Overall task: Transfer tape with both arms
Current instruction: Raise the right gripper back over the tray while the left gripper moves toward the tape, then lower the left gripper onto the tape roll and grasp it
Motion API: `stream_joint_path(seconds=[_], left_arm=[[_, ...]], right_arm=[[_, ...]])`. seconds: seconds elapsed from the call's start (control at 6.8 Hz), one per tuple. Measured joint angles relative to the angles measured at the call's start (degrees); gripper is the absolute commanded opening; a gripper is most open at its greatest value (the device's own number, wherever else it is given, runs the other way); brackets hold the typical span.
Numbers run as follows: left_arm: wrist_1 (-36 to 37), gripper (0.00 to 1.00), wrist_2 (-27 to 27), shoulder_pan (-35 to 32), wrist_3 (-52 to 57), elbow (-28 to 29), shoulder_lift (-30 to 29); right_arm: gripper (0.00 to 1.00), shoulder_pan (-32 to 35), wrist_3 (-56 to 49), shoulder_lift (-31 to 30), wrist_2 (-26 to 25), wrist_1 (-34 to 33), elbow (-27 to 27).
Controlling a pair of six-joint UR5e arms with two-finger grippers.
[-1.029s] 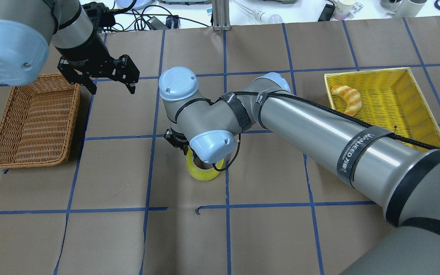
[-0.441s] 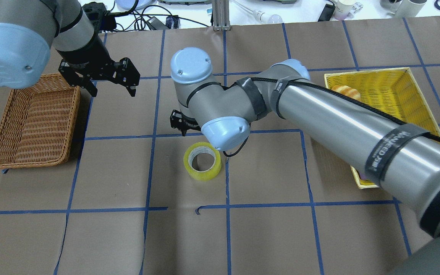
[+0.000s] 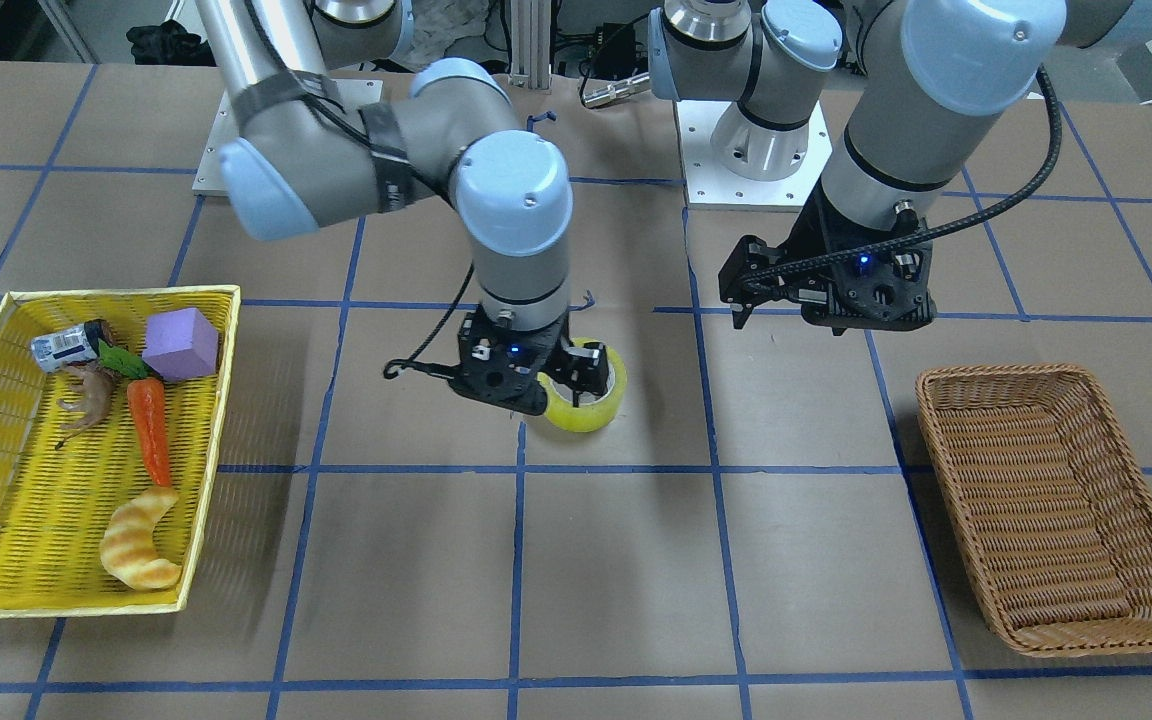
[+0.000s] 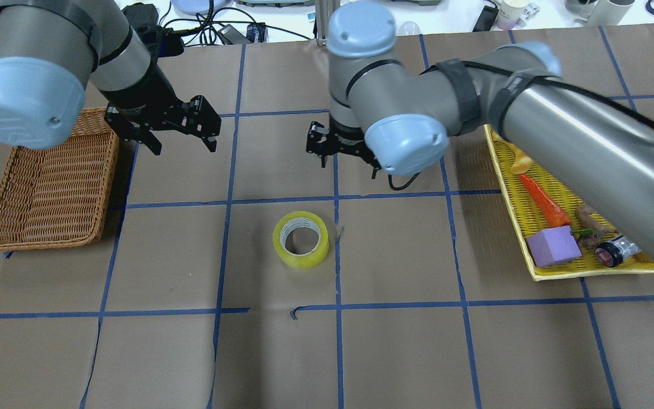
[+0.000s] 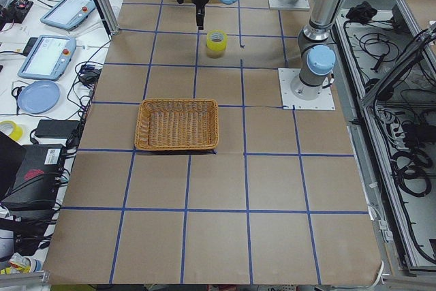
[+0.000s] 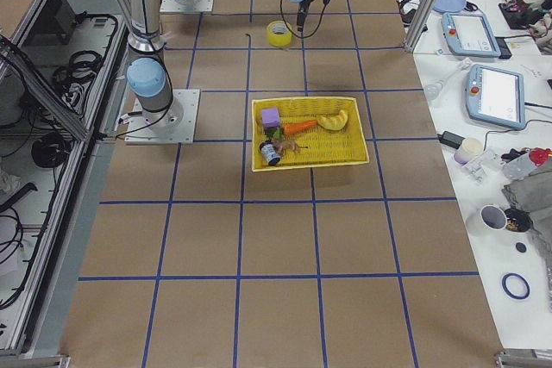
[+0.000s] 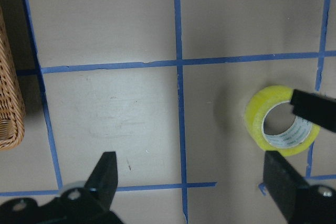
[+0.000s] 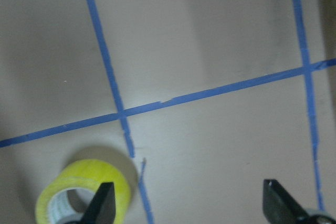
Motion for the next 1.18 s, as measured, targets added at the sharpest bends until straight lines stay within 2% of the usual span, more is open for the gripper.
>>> stream_joint_path(seconds=[0.29, 0.59, 1.18], left_arm=[[12.7, 1.00, -0.7, -4.9, -4.2, -8.0, -1.6], [25.5, 1.00, -0.7, -7.9, -8.4, -16.9, -3.7], [32.0, 1.00, -0.7, -9.3, -9.1, -20.1, -8.6]], right_arm=[[1.00, -8.7, -12.8, -4.8, -1.3, 8.4, -0.3], [1.00, -12.0, -18.1, -8.9, -3.5, 14.4, -0.4], [1.00, -12.5, -18.8, -11.4, -3.8, 15.9, -0.7]])
